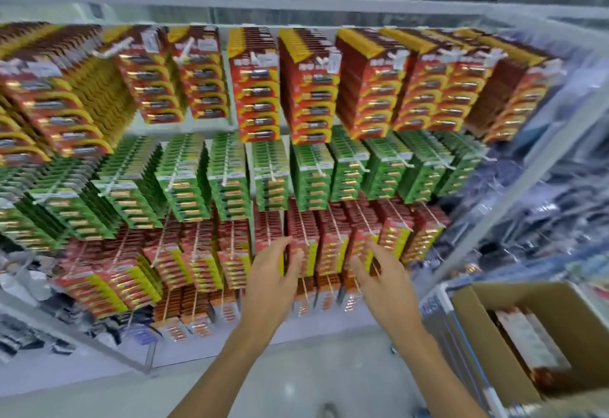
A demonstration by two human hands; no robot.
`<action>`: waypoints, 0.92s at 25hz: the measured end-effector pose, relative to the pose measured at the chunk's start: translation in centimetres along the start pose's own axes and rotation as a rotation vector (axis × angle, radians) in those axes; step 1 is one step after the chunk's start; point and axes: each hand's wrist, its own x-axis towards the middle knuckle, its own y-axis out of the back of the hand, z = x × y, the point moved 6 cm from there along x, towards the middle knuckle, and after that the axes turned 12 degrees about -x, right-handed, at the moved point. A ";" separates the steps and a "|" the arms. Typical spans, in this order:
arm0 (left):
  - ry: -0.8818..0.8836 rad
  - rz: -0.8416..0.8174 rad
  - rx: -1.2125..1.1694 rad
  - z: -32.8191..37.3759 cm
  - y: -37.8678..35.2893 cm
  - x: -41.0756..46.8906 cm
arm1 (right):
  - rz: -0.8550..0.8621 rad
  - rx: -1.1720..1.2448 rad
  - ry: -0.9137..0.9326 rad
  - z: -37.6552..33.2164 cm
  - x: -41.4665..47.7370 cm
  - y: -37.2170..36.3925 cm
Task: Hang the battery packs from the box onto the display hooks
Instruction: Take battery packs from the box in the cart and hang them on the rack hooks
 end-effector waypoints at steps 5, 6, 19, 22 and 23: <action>-0.081 -0.165 0.047 2.3 -7.9 -1.8 | 0.074 0.041 -0.160 7.5 -3.8 3.8; -0.100 -0.194 0.052 3.0 -9.7 -2.0 | 0.093 0.036 -0.191 9.2 -4.5 4.8; -0.142 -0.660 0.073 9.9 -37.9 -10.3 | 0.244 0.045 -0.556 34.2 -12.8 17.0; -0.143 -0.704 0.091 10.7 -42.2 -11.6 | 0.216 0.045 -0.615 37.9 -13.3 17.4; -0.130 -0.723 0.100 10.7 -43.5 -11.9 | 0.200 0.042 -0.636 39.0 -13.2 17.4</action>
